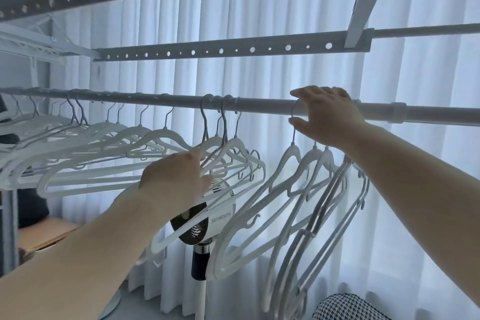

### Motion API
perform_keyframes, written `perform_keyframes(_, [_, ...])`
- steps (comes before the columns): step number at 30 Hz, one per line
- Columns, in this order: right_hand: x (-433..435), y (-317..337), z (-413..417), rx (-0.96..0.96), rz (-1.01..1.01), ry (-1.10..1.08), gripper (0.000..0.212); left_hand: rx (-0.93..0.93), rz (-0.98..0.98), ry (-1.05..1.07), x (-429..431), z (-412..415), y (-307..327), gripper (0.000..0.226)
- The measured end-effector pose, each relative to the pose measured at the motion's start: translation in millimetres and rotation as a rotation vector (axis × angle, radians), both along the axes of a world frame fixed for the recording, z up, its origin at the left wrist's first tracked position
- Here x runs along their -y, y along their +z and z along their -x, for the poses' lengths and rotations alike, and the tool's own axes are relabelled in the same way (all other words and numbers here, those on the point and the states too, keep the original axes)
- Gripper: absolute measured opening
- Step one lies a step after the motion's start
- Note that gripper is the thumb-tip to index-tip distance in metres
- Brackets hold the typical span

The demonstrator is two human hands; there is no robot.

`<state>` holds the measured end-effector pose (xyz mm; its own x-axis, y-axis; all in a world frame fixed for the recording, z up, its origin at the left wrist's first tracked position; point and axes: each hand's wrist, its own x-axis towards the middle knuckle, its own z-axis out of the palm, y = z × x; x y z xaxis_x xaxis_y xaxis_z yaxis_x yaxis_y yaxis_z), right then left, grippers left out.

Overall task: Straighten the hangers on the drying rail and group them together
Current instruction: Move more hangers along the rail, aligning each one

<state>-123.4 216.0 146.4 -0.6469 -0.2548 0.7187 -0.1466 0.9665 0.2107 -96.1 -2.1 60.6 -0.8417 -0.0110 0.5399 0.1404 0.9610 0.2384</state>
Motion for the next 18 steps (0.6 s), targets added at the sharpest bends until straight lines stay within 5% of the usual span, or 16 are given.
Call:
perform_keyframes(9, [6,1,7,0.011,0.004,0.002,0.037,0.016,0.058,0.033,14,0,-14,0.02])
perform_keyframes(18, [4,0,4,-0.012,0.018,0.07,0.035,-0.034,-0.033,-0.055,7,0,0,0.03])
